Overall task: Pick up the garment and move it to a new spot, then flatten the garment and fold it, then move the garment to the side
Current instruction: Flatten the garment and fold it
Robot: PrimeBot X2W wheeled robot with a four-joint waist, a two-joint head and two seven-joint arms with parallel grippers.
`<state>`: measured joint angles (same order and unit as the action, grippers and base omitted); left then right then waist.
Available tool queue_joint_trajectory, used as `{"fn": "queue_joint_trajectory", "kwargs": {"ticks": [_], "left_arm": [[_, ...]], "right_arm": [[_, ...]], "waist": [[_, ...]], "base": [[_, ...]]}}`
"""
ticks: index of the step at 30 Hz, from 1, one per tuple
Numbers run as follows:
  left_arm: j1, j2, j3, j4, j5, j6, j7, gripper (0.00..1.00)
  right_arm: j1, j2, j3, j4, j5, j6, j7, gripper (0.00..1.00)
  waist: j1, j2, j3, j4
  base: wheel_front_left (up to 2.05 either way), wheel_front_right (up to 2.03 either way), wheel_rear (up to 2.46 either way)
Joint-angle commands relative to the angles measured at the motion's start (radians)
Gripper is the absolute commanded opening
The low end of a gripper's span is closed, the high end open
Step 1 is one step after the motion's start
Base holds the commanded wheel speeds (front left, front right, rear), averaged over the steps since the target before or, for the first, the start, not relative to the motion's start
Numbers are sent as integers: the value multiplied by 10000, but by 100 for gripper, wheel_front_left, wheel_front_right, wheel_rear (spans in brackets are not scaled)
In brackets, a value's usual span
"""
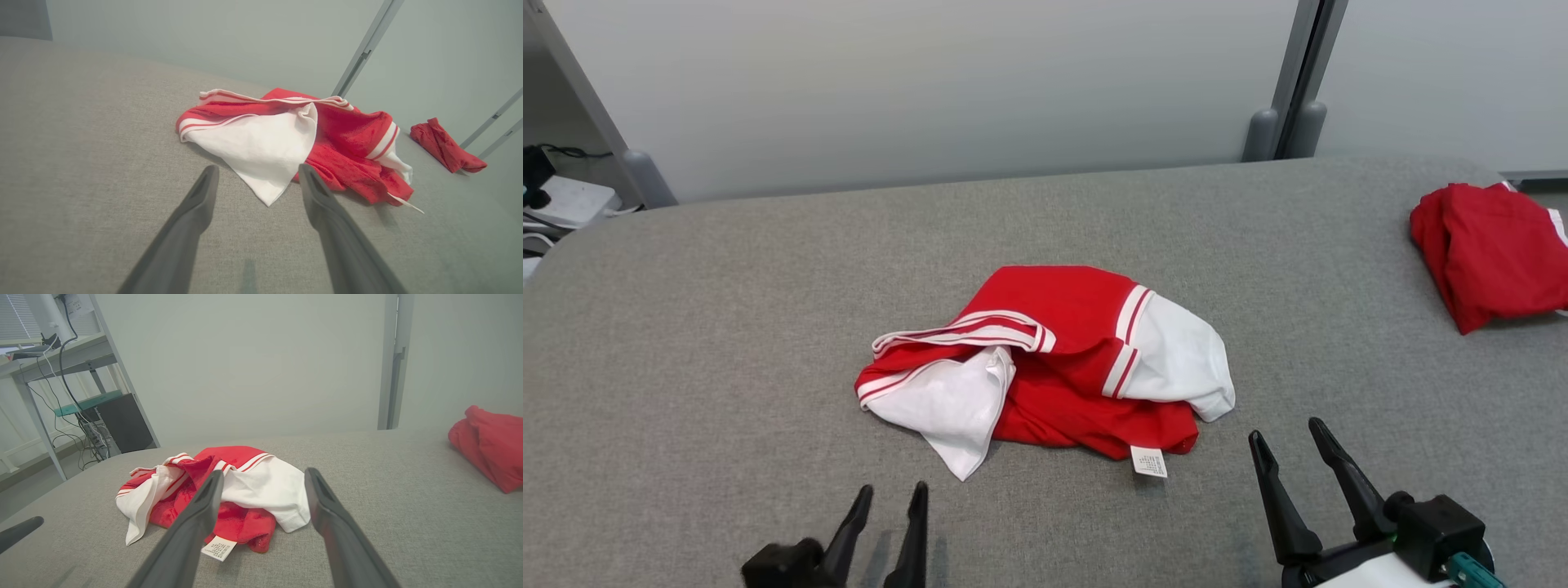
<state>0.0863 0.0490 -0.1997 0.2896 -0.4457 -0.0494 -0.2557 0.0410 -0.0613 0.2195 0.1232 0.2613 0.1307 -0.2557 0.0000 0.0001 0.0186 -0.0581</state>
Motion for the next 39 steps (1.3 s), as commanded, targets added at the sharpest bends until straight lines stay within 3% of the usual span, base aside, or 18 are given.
{"fn": "queue_joint_trajectory", "kwargs": {"ticks": [1,5,19,22,30,39], "left_arm": [[-666,12,139,-30,-151,-59,-61,100],[-2025,12,-779,1621,-656,39,-61,100],[-4386,12,-2452,4629,-1839,629,-61,98],[-4570,12,-2710,4882,-1938,606,-61,0],[-4500,12,-2929,4835,-1642,589,-61,0],[-3339,492,-1205,2594,-470,843,-61,0]], "right_arm": [[-451,-100,258,-222,89,0,-61,100],[-750,-305,323,-317,82,0,-61,100],[-1429,-466,175,-631,320,0,-61,100],[-1481,-457,149,-654,304,0,-61,100],[-1431,-409,57,-653,296,0,-61,100],[-1310,-386,246,15,839,0,-61,100]], "waist": [[0,-1,122,-44],[0,-1,690,-199],[0,-1,1879,-420],[0,-1,1939,-439],[0,-1,1871,-376],[0,-1,1846,533]], "base": [[0,0,0],[0,0,0],[0,0,0],[0,0,0],[0,0,0],[0,0,0]]}}
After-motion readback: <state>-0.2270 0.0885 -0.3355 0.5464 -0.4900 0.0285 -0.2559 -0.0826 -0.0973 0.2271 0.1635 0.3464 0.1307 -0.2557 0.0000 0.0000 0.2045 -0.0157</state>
